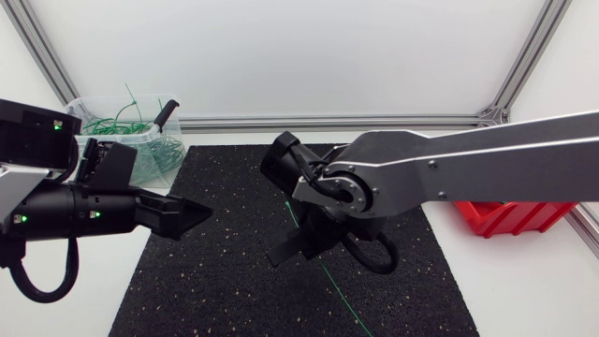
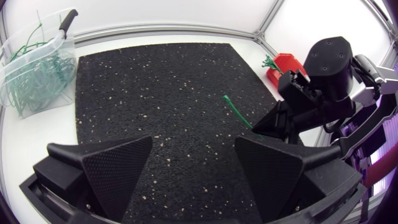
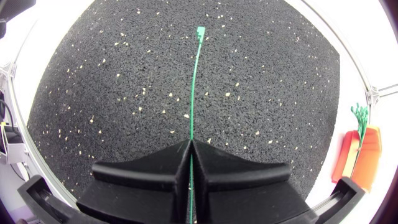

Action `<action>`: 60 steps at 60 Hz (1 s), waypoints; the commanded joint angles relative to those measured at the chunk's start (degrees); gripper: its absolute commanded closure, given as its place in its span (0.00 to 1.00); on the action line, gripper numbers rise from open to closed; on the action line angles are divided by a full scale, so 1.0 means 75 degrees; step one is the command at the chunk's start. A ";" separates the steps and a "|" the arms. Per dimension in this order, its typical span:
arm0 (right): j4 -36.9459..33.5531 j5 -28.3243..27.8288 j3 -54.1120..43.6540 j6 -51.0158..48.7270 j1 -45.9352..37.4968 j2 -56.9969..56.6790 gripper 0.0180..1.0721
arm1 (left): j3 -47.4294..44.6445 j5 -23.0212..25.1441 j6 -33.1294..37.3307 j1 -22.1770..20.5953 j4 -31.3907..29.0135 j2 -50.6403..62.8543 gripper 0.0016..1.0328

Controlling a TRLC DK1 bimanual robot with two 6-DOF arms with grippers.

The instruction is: Take a green cable tie from the red box, thread the tail through the head to close it, then place it in the transparent bin on the left.

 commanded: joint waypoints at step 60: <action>0.1776 0.3344 -0.0539 -0.1470 0.1628 -0.0390 0.95 | 0.1147 0.0608 -0.0508 -0.0258 0.0250 0.0747 0.13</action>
